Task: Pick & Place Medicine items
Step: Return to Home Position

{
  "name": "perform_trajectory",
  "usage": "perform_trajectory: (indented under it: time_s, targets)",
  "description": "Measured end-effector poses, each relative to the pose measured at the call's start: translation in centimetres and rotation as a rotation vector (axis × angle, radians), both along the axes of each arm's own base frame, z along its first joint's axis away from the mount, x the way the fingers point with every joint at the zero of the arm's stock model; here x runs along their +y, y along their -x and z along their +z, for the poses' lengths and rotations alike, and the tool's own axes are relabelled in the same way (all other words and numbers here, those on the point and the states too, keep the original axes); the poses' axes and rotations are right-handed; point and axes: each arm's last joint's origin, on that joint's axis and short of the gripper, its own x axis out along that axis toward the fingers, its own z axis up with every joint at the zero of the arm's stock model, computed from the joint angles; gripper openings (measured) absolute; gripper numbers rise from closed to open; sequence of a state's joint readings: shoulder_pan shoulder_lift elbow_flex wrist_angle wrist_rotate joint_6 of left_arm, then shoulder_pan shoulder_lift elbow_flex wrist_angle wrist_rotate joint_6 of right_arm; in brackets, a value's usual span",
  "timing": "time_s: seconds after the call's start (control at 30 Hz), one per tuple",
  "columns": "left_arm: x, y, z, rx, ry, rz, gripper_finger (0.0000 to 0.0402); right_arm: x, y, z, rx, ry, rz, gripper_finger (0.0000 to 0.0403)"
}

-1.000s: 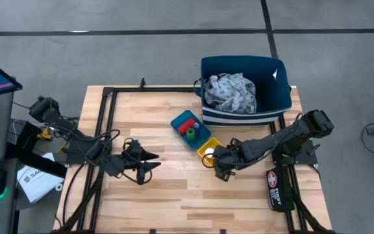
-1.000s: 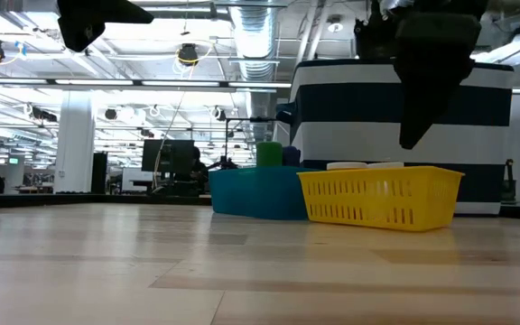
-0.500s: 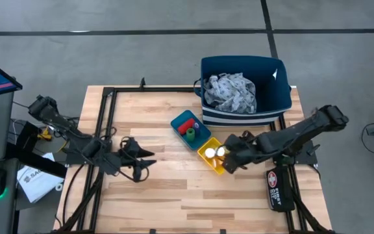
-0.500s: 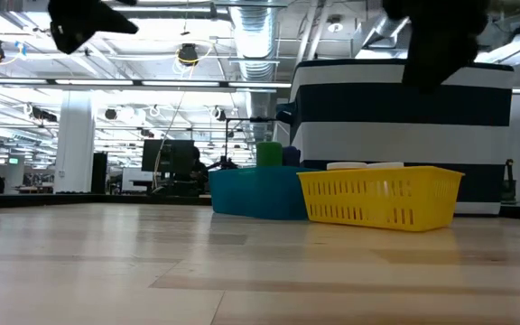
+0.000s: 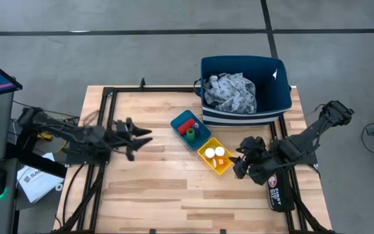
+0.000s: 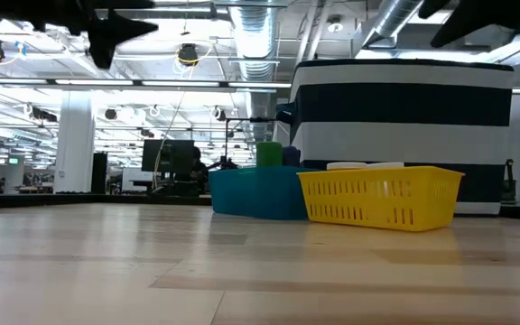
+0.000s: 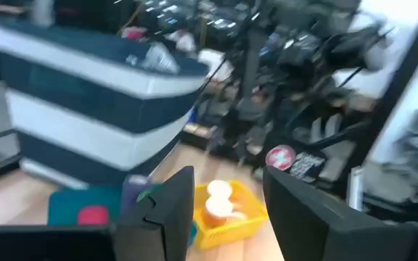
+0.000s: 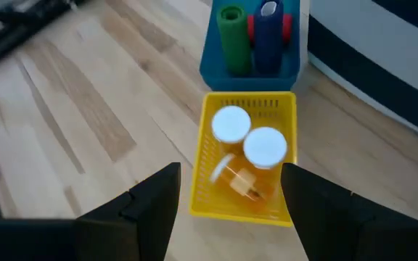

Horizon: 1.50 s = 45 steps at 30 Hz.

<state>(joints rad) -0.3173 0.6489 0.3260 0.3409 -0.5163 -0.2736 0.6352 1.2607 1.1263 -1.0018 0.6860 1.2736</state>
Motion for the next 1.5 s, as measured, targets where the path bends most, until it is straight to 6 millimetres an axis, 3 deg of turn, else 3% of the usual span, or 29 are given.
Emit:
perform_trajectory:
  time_s: [0.2,0.33,0.83,1.27,1.5]
  targets:
    - [1.5,2.2,-1.3,0.185,-0.045,-0.025,0.0157,0.9,0.0,0.2,-0.059,-0.057,0.004,0.0235]
    - [1.8,3.5,-1.3,0.158,-0.095,-0.012,0.0157,1.3,0.2,0.3,-0.099,-0.032,-0.01,0.0235]
    - [2.9,5.7,-7.1,0.1,-0.081,-0.007,0.0157,1.1,0.2,0.4,-0.161,-0.035,-0.095,0.0235]
    - [3.6,5.8,-7.0,0.104,-0.163,-0.006,0.0157,0.0,-0.5,0.5,-0.203,-0.02,-0.182,0.0235]
    - [3.6,5.6,-7.1,0.089,-0.075,-0.017,0.0156,-0.2,-0.9,0.6,-0.219,-0.03,-0.196,0.0235]
